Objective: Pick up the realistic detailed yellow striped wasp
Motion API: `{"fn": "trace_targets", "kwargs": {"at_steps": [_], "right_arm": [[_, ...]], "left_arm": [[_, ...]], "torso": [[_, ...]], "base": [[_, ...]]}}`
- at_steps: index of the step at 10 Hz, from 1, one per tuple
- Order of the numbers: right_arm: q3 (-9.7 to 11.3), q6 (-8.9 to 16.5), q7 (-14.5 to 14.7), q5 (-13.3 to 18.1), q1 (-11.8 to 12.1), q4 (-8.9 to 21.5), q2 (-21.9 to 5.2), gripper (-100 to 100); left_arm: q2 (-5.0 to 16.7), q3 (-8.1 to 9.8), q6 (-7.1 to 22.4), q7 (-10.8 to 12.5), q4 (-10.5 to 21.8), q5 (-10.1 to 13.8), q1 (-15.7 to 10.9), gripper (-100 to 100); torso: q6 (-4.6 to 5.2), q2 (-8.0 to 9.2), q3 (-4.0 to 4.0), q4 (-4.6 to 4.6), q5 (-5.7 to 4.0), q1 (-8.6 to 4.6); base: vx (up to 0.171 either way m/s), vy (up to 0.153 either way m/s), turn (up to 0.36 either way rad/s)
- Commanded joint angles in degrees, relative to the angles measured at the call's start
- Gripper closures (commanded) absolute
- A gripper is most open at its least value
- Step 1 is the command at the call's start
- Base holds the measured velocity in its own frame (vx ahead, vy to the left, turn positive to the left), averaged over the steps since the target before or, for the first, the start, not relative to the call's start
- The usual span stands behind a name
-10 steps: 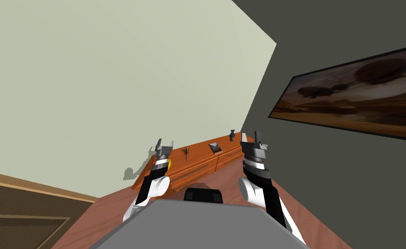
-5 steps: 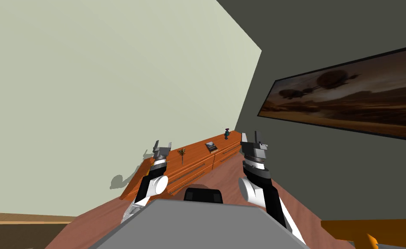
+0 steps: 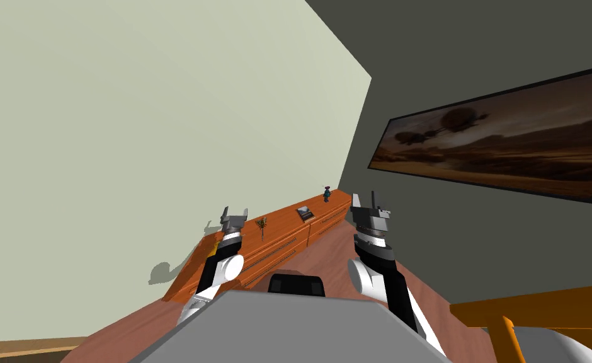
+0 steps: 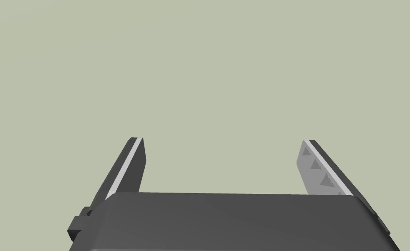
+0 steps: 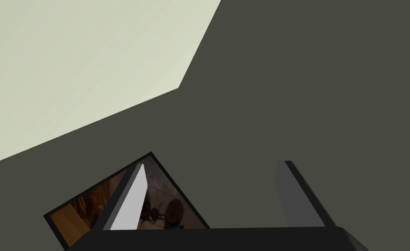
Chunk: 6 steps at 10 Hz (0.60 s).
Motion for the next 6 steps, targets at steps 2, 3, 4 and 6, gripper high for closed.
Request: {"fn": "trace_targets", "kwargs": {"at_steps": [2, 3, 4, 6], "right_arm": [[0.01, 0.00, 0.00, 0.00, -0.01, 0.00, 0.00, 0], [0.00, 0.00, 0.00, 0.00, -0.01, 0.00, 0.00, 0], [0.00, 0.00, 0.00, 0.00, 0.00, 0.00, 0.00, 0], [0.01, 0.00, 0.00, 0.00, -0.01, 0.00, 0.00, 0]], "left_arm": [[1.51, 0.38, -1.32, -0.75, 2.95, 4.59, -0.95, -100], [1.51, 0.38, -1.32, -0.75, 2.95, 6.34, -0.95, -100], [1.51, 0.38, -1.32, -0.75, 2.95, 7.53, -0.95, -100], [2.78, 0.74, -2.39, -1.77, 5.64, 11.16, -1.84, -100]], "torso": [[0.06, -0.01, 0.00, 0.00, -0.01, -0.07], [0.03, -0.01, -0.01, 0.00, -0.01, -0.06], [0.00, -0.01, -0.01, 0.00, 0.00, 0.00], [0.07, -0.02, -0.01, 0.00, 0.00, -0.03]], "base": [[-0.006, -0.035, -0.213], [-0.003, -0.011, -0.033], [0.000, -0.004, 0.022], [-0.002, -0.028, -0.251]]}}
